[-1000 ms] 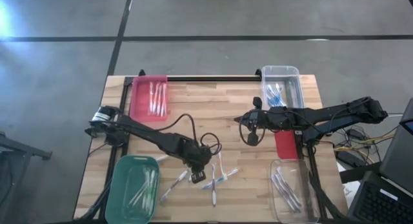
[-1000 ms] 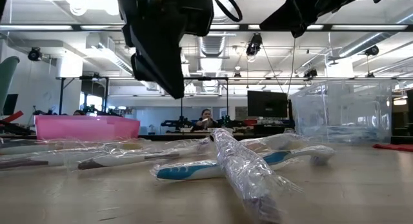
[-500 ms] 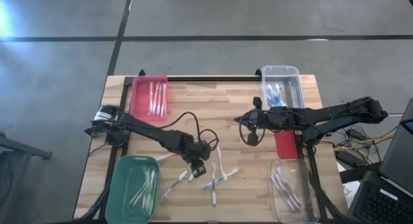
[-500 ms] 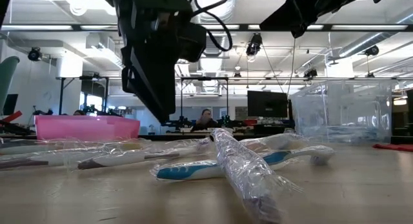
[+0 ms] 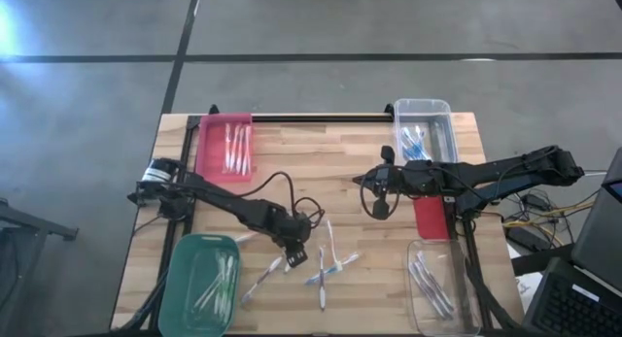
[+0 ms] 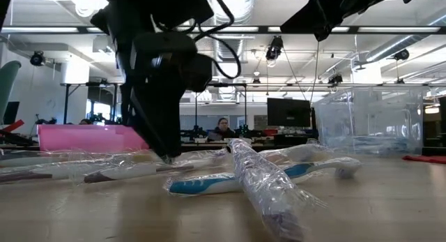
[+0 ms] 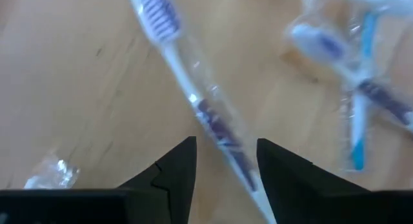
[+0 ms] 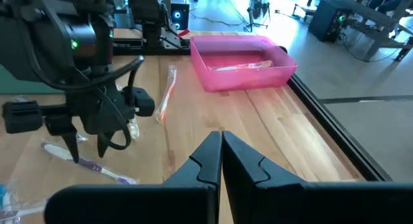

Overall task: Pick & Place Toothbrushes
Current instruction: Put the violet toothbrush into the bottom transparent bin

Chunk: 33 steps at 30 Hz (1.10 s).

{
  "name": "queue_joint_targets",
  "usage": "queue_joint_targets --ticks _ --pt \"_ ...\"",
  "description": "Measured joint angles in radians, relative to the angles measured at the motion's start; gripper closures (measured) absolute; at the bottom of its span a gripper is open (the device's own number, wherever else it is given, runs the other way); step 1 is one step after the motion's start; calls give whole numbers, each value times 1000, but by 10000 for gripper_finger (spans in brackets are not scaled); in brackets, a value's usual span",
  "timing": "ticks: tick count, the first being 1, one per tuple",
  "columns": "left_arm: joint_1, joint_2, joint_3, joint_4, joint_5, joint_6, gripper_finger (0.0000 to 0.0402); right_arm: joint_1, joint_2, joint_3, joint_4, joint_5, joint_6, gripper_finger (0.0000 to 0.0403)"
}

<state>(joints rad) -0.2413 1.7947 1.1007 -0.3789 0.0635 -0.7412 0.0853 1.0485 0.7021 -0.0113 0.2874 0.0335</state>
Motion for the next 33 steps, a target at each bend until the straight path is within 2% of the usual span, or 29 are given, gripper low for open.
queue_joint_targets --ticks 4,9,23,28,33 --pt "0 0 -40 34 -5 -29 234 0 0 0 0 0 0 394" --pt "-4 0 -91 175 -2 -48 235 0 0 0 1 0 0 394" --pt "-9 69 -76 203 -6 -48 247 0 0 -2 2 0 -3 394" --pt "-8 68 -77 200 -45 -48 268 0 0 -4 2 0 -5 394" --pt "-8 68 -78 202 -74 -50 307 0 0 -4 2 0 -7 394"
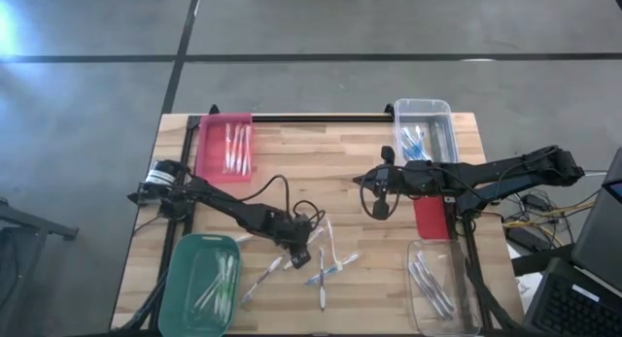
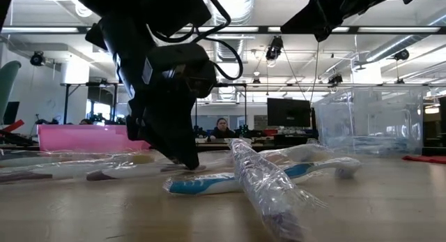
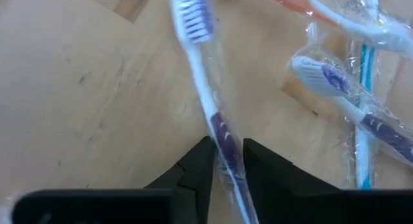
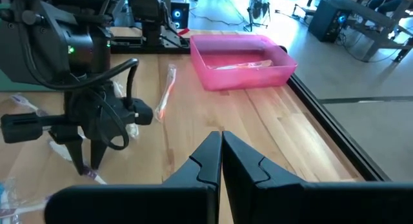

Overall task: Pick & Place Toothbrushes
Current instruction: Put the violet toothbrush into the bottom transparent bin

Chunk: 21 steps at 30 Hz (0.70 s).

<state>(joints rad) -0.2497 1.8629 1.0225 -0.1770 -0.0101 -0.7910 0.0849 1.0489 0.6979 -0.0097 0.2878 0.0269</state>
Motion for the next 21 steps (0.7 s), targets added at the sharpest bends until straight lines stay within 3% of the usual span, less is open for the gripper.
queue_joint_targets --ticks 11,21 --pt "11 1 12 88 -12 -16 384 0 0 -1 -1 0 0 394" --pt "94 -49 128 -136 0 126 378 0 0 -1 -2 0 0 394"
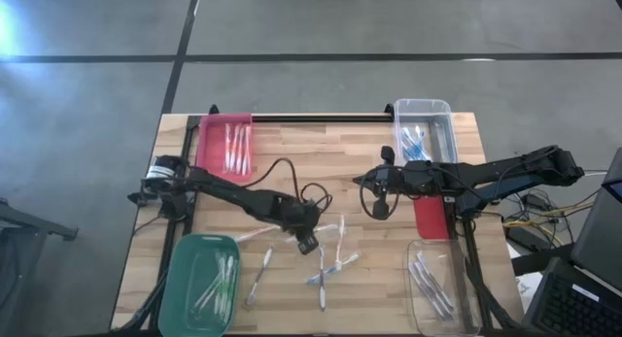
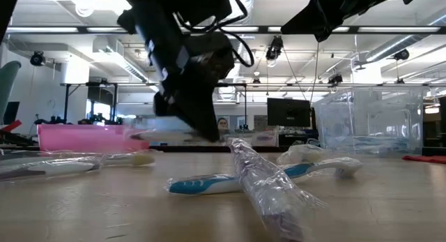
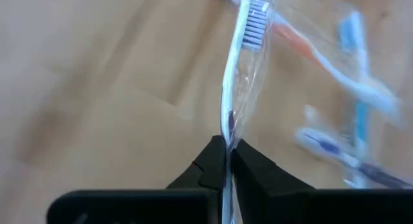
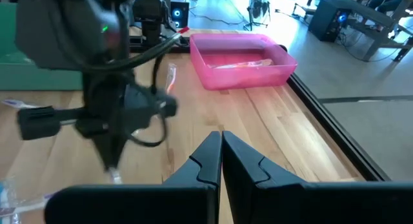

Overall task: Pick & Place Toothbrushes
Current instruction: Put the violet toothbrush into the bottom transparent bin

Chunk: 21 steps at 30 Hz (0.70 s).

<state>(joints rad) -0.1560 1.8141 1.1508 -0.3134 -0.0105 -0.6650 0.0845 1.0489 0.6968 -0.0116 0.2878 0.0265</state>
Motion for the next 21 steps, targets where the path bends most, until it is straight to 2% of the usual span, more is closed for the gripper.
queue_joint_targets --ticks 2,5,11,16,21 --pt "19 -10 41 -68 -49 49 380 0 0 -2 -1 0 6 394" --pt "38 -43 99 -134 -184 126 383 0 0 -6 -1 0 23 394" --pt "35 -173 114 -112 -414 247 383 3 0 -20 58 0 -14 394" --pt "26 -343 38 46 -531 313 384 3 0 -55 181 -2 -61 394" --pt "23 -488 -120 439 -515 444 384 3 0 -92 317 -5 -86 394"
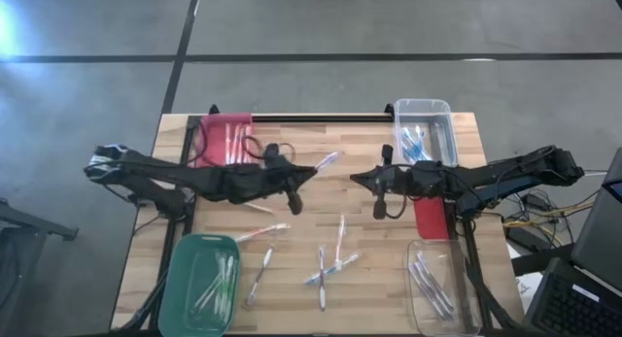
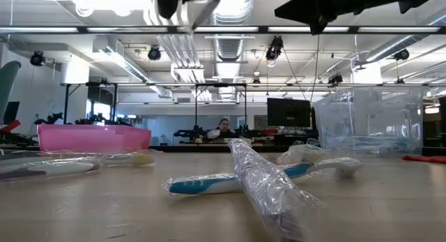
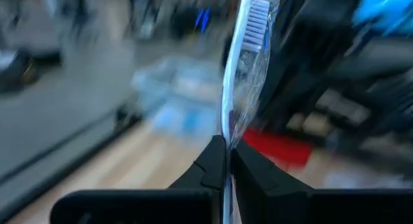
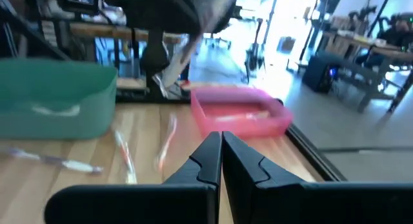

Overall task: Pick & Place Toothbrushes
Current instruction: Put the violet toothbrush into the bottom transparent bin

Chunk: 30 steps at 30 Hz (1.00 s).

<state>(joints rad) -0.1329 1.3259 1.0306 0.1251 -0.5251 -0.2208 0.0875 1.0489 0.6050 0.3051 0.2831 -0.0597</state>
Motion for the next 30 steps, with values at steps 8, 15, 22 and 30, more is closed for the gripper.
queue_joint_targets --ticks 8,15,22,30 --pt "0 -56 -261 678 161 155 383 0 0 -40 182 -125 0 394" --pt "0 -36 -321 901 304 220 383 0 0 -41 241 -240 20 393" --pt "0 49 -238 893 357 280 383 0 11 -41 257 -242 27 355" --pt "0 192 -101 881 361 364 383 0 48 -41 333 -241 22 291"
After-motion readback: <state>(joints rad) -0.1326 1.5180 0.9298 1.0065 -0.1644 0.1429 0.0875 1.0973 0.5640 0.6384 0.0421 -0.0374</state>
